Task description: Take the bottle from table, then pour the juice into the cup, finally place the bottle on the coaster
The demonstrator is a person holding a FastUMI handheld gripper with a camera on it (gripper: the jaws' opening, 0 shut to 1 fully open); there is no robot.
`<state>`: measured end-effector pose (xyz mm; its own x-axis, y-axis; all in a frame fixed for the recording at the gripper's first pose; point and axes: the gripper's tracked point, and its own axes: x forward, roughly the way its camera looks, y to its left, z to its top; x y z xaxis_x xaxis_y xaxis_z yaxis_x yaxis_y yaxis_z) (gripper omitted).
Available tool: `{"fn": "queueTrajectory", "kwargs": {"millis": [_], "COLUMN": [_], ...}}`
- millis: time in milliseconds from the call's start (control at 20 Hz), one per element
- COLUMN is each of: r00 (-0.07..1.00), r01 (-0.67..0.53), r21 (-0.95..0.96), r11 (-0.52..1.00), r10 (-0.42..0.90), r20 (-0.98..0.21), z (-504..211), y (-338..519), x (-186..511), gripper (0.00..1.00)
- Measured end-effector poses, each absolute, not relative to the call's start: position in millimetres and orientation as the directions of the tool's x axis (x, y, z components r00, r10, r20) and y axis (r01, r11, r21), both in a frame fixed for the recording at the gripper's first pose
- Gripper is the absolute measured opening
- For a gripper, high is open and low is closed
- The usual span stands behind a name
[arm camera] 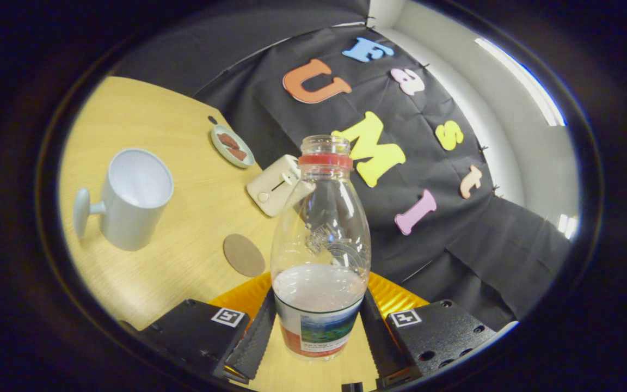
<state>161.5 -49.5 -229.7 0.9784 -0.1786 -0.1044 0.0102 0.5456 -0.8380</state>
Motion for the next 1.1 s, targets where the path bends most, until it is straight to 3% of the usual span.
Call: {"fn": "queueTrajectory", "kwargs": {"millis": [400, 1100], "r00": [0.99, 0.99], "r01": [0.022, 0.085], "r21": [-0.982, -0.985], "r11": [0.186, -0.152], "r10": [-0.144, -0.095], "r20": [-0.005, 0.1], "z": [-230, -206], "y": [-28, -13], "x": [160, 160], "gripper": [0.82, 0.82]}}
